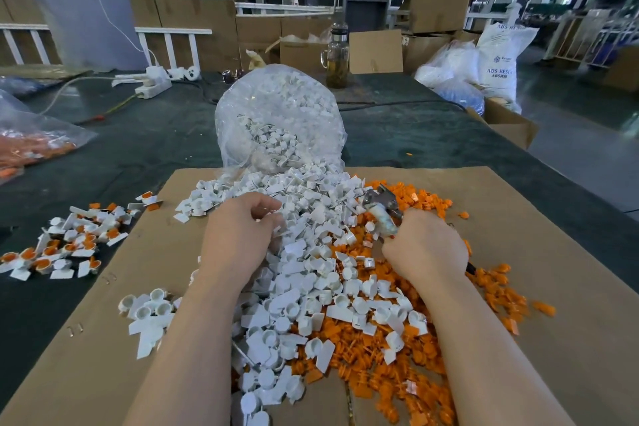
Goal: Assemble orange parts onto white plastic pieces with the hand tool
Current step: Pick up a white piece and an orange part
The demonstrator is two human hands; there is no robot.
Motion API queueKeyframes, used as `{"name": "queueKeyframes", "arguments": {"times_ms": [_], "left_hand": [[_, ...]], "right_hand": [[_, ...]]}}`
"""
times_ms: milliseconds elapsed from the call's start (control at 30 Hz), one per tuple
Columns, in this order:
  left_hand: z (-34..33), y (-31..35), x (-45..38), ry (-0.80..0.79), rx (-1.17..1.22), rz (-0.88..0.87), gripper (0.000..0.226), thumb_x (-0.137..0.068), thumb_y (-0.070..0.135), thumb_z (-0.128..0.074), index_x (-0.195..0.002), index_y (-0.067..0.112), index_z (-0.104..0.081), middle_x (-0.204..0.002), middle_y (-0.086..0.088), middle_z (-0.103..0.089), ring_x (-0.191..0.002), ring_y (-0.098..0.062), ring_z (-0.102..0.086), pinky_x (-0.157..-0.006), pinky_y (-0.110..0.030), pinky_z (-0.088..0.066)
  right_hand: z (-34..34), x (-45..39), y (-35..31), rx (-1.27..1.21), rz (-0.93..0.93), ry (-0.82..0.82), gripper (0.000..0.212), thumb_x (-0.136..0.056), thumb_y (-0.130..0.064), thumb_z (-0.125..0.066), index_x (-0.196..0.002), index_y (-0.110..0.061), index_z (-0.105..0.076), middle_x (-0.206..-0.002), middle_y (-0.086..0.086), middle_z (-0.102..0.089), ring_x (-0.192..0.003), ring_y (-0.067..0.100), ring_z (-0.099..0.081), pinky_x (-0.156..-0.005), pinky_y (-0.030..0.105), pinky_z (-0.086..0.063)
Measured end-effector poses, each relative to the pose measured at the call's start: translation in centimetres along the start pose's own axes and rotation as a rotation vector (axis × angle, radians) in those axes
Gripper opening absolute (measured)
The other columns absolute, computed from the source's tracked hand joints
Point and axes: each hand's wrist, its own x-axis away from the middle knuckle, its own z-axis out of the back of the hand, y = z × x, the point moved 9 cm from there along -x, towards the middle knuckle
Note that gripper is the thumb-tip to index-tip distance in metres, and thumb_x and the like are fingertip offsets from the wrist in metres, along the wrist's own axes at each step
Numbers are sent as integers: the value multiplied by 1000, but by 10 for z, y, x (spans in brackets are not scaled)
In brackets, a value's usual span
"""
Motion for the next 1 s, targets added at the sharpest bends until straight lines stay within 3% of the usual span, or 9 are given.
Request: {"name": "queueKeyframes", "arguments": {"times_ms": [100,200,300,400,533,700,833,1000], "left_hand": [[-2,5,2,1,76,-20,13,-90,23,-70,-93,36,-70,-82,19,-66,-64,0,-60,-54,-19,-38],[-4,10,4,-20,138,-19,15,-91,22,-70,-98,36,-70,-84,17,-69,-52,4,-57,-53,-18,-39],[-4,13,6,-21,201,-25,19,-89,19,-72,-98,36,-70,-89,14,-71,-61,3,-61,-57,-18,-42],[-4,17,9,-12,253,-31,19,-91,18,-70,-97,36,-70,-90,16,-70,-47,6,-55,-54,-21,-40],[-6,21,11,-48,458,-7,20,-93,10,-67,-94,30,-70,-85,9,-74,-77,-6,-73,-72,-23,-58],[-26,35,18,-200,601,16,18,-97,6,-59,-102,21,-66,-82,2,-77,-79,-13,-75,-68,-21,-59],[-48,46,28,-308,735,63,12,-98,3,-56,-105,11,-63,-84,-7,-78,-81,-19,-76,-66,-24,-60],[-55,47,30,-319,808,87,12,-95,2,-60,-104,8,-66,-84,-16,-76,-78,-19,-75,-63,-22,-58]], "right_hand": [[-4,0,-4,-9,33,-28,24,-86,-36,-63,-88,-24,-42,-71,-7,-43,-59,12,-40,-45,25,-27],[-10,1,-13,-24,101,-76,24,-87,-38,-62,-83,-25,-42,-72,-8,-48,-60,11,-44,-46,25,-31],[-15,2,-18,-49,137,-108,29,-88,-34,-61,-72,-25,-40,-72,-6,-52,-60,12,-50,-47,25,-35],[-15,2,-19,-62,138,-99,28,-89,-33,-61,-72,-25,-40,-72,-5,-53,-61,12,-50,-48,26,-37],[-4,0,-20,-126,129,14,16,-90,-32,-60,-88,-25,-45,-76,-8,-49,-64,13,-47,-46,25,-31],[19,3,-28,-478,205,169,14,-90,-33,-63,-92,-28,-51,-86,-8,-61,-72,11,-56,-54,26,-42],[26,11,-40,-802,264,164,18,-89,-32,-68,-102,-21,-63,-91,-9,-66,-84,11,-63,-73,35,-54],[27,16,-51,-900,331,139,16,-87,-27,-70,-101,-23,-63,-88,-11,-67,-84,9,-65,-76,38,-56]]}}
